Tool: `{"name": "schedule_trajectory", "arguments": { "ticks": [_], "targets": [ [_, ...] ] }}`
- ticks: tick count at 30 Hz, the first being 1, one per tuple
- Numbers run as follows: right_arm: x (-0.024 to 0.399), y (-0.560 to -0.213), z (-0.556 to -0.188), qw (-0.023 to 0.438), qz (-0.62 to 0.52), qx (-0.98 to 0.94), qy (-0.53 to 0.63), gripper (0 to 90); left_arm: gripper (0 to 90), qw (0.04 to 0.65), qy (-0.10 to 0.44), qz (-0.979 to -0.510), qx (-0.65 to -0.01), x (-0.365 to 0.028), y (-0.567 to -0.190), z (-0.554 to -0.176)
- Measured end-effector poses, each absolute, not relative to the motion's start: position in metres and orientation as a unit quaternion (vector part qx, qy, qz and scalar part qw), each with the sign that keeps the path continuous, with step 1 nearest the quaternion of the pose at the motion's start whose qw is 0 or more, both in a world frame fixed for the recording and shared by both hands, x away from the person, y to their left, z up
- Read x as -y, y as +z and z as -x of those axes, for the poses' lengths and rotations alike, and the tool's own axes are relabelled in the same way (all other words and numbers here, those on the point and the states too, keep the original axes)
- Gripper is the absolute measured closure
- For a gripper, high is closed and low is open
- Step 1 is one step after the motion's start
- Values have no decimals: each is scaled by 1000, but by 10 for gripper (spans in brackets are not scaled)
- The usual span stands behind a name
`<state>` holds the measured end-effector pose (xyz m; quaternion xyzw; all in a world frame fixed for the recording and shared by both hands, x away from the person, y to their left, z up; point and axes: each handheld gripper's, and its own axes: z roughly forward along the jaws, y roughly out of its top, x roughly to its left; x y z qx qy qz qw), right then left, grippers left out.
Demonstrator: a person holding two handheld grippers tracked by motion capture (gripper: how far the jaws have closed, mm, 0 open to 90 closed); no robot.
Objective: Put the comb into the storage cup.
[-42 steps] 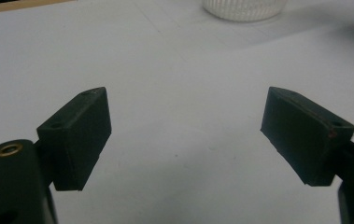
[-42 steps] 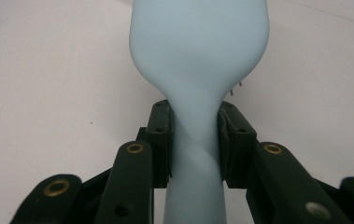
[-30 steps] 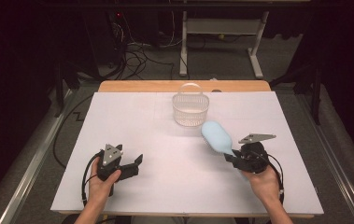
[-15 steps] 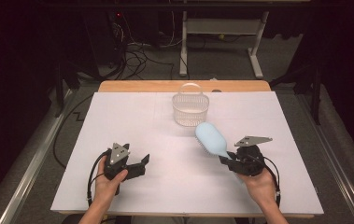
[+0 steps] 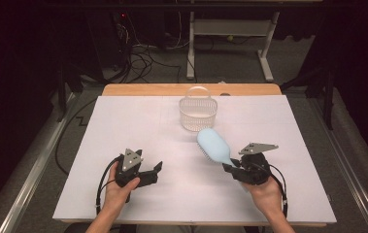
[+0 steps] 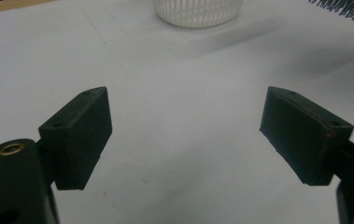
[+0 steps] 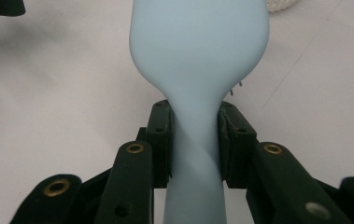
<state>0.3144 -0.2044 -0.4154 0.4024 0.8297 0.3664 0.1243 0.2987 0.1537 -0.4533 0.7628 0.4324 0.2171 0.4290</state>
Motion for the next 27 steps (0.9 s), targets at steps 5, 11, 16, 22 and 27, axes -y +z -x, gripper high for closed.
{"name": "schedule_trajectory", "arguments": {
  "ticks": [5,11,16,22,27],
  "targets": [
    [200,-415,-314,121,-396,-832,368,701,176,433,212,-765,-428,-149,-453,-299],
    [195,-415,-312,119,-390,-834,371,701,178,433,212,-768,-422,-141,-451,-299],
    [192,-414,-311,117,-386,-836,372,701,178,439,206,-772,-411,-128,-449,-299],
    [189,-413,-310,117,-380,-837,376,701,179,444,195,-777,-402,-117,-448,-301],
    [186,-412,-310,115,-376,-838,378,701,180,445,187,-780,-399,-112,-448,-304]
  ]
}}
